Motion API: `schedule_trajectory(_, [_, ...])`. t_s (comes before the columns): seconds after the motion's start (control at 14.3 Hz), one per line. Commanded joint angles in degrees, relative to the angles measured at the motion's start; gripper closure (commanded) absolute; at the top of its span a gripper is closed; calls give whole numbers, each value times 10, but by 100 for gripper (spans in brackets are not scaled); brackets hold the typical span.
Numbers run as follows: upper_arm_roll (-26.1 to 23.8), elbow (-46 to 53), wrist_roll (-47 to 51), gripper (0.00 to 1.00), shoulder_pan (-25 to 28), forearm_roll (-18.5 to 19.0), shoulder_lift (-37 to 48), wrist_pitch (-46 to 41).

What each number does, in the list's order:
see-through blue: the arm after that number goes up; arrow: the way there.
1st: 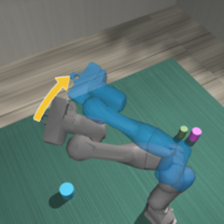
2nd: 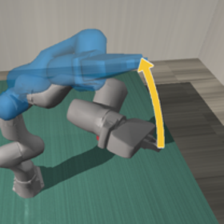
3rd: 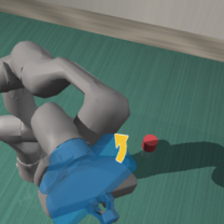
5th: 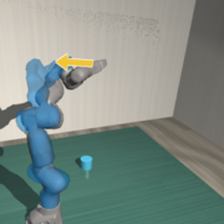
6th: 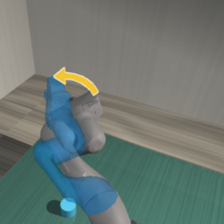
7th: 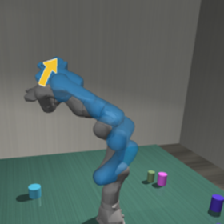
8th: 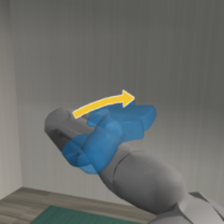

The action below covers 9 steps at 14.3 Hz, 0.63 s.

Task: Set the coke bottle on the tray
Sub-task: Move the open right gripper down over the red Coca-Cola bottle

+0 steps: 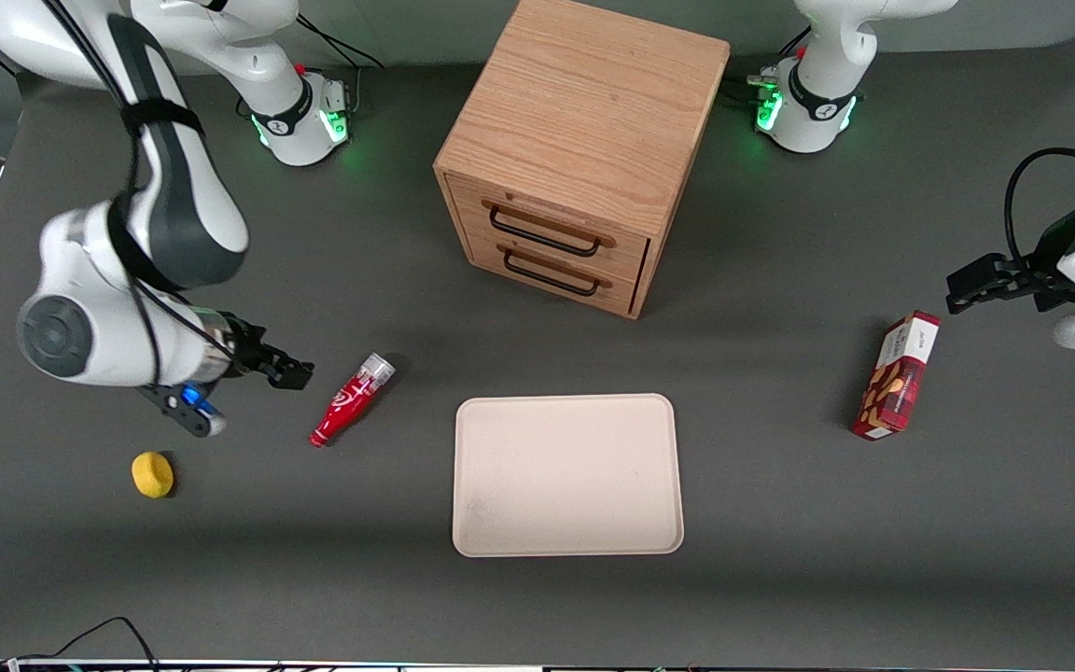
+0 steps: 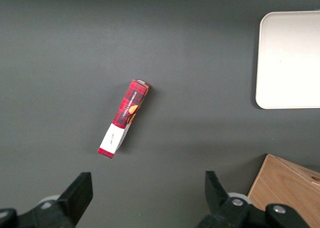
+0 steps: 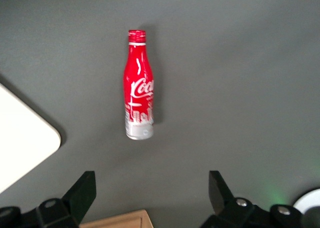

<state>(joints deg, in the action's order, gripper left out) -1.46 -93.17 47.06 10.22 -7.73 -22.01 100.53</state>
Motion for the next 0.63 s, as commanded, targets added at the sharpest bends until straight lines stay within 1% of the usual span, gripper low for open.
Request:
schedule_trajectory(0.0, [-4,-62,20,0,1,-5,-6,88])
schedule_trajectory(0.14, [-4,-110,20,0,1,-4,-8,152])
schedule_trajectory(0.28, [-4,-128,21,0,4,-4,-24,199])
schedule_trajectory(0.56, [-4,-129,27,0,10,-4,-57,245])
